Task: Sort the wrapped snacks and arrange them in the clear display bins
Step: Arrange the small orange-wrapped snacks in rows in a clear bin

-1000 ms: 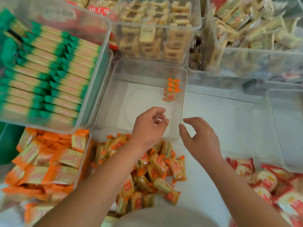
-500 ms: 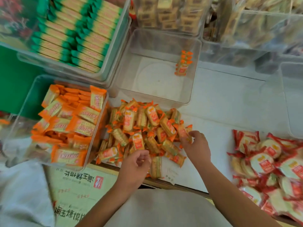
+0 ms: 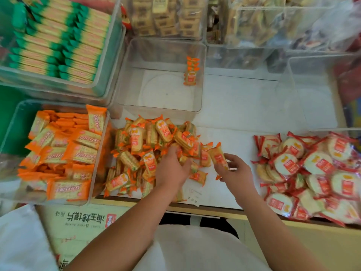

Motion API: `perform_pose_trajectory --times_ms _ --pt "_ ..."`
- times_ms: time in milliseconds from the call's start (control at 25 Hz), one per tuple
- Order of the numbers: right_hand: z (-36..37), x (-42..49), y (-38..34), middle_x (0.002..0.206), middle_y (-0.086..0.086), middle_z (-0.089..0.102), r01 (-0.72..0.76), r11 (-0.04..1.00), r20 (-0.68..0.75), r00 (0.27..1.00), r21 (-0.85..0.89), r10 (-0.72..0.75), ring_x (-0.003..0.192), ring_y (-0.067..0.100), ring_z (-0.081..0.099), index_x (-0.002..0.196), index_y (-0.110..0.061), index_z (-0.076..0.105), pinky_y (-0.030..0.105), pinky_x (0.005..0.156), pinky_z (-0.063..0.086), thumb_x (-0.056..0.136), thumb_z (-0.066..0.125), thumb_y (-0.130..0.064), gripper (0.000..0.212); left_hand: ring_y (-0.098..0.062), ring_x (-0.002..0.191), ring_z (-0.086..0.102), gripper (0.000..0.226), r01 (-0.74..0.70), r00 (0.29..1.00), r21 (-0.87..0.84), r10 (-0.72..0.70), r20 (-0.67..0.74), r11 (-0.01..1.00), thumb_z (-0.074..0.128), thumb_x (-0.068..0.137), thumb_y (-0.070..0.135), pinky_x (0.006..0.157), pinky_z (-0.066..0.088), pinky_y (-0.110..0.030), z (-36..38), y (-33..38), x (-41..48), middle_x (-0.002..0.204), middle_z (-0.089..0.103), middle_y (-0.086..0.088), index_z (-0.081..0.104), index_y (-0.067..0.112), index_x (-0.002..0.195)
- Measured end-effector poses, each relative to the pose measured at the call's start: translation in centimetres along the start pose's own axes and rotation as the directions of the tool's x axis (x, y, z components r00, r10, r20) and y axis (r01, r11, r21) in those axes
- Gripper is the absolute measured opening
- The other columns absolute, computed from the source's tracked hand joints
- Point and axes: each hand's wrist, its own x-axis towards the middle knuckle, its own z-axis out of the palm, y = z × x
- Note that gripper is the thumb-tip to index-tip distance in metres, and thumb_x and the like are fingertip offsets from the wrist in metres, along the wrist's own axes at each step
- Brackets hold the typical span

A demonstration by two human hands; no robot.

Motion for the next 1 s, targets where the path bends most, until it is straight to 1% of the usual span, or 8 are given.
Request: perform_pose_trajectory --times_ms 120,240,400,520,680,800,880,1000 --pt "-1.7 -1.8 0.6 0.091 0.004 0.074 0.004 0.992 0.026 1.0 0.126 -0.007 0.076 0.023 0.075 0.12 -0.034 0.069 0.042 0.079 0.064 0.093 0.075 -0.024 0.03 -0.023 0.09 0.067 0.051 0.046 0.999 0.06 -0.047 0.015 0.997 0.073 0.089 0.045 0.067 0.051 -0.034 0.9 0.3 1.5 0.097 0.067 0.005 0.051 0.023 0.129" --pt "-2.9 -2.4 0.4 0.092 0.003 0.071 0.012 0.989 0.029 0.999 0.148 -0.017 0.079 0.02 0.075 0.125 -0.031 0.065 0.039 0.08 0.063 0.091 0.078 -0.024 0.037 -0.02 0.089 0.064 0.051 0.069 0.997 -0.062 -0.067 0.034 0.996 0.078 0.088 0.034 0.071 0.049 -0.032 1.7 -0.9 1.8 0.092 0.064 0.006 0.056 0.021 0.132" --pt "-3.4 -2.2 -0.1 0.079 -0.003 0.062 0.041 0.99 -0.039 0.999 0.138 -0.036 0.075 0.021 0.066 0.108 -0.032 0.067 0.049 0.081 0.059 0.083 0.086 -0.025 0.032 -0.022 0.099 0.063 0.042 0.022 0.993 -0.158 -0.004 0.117 0.987 0.074 0.093 0.03 0.082 0.046 -0.029 1.6 -2.6 1.2 0.102 0.063 -0.001 0.065 0.011 0.13" --pt "-2.9 -2.3 -0.4 0.096 -0.002 0.072 0.061 0.985 -0.031 0.998 0.159 -0.057 0.089 0.027 0.072 0.105 -0.038 0.071 0.05 0.087 0.061 0.085 0.084 -0.027 0.026 -0.02 0.104 0.063 0.031 -0.03 0.998 -0.251 0.043 0.046 0.968 0.072 0.095 0.031 0.087 0.051 -0.031 -0.3 -3.2 -0.7 0.111 0.061 0.003 0.069 0.017 0.122" --pt "-2.4 -2.4 -1.9 0.103 0.0 0.073 0.099 0.987 0.008 0.995 0.126 -0.101 0.083 0.024 0.075 0.11 -0.037 0.066 0.044 0.082 0.062 0.082 0.087 -0.025 0.036 -0.018 0.093 0.075 0.022 0.018 0.996 -0.622 0.037 0.076 0.783 0.075 0.093 0.017 0.086 0.062 -0.042 -4.3 -1.4 -4.1 0.114 0.071 0.002 0.073 0.028 0.112" --pt "-1.8 -2.6 -3.7 0.103 -0.009 0.072 0.203 0.979 0.022 0.979 0.011 -0.203 0.081 0.017 0.073 0.107 -0.033 0.063 0.032 0.071 0.06 0.082 0.086 -0.03 0.034 -0.009 0.086 0.071 0.018 -0.077 0.99 -0.662 0.134 0.036 0.745 0.084 0.085 0.015 0.073 0.056 -0.022 -6.6 0.2 -6.2 0.111 0.07 0.009 0.074 0.019 0.099" --pt "-1.4 -3.0 -4.7 0.102 -0.014 0.071 0.28 0.959 0.039 0.96 -0.048 -0.278 0.085 0.011 0.069 0.106 -0.036 0.066 0.017 0.062 0.053 0.087 0.082 -0.027 0.026 -0.011 0.087 0.069 0.015 -0.138 0.988 -0.651 0.146 -0.041 0.746 0.083 0.085 0.015 0.071 0.052 -0.02 -7.5 0.4 -6.8 0.107 0.068 0.015 0.07 0.017 0.092" --pt "-0.7 -3.5 -5.5 0.097 -0.011 0.071 0.329 0.944 0.041 0.944 -0.005 -0.328 0.085 0.014 0.07 0.104 -0.04 0.07 0.018 0.06 0.051 0.089 0.08 -0.023 0.025 -0.008 0.098 0.068 0.028 -0.138 0.989 -0.643 0.144 -0.043 0.753 0.08 0.087 0.013 0.076 0.055 -0.023 -8.9 0.0 -7.3 0.114 0.067 0.02 0.064 0.03 0.103"
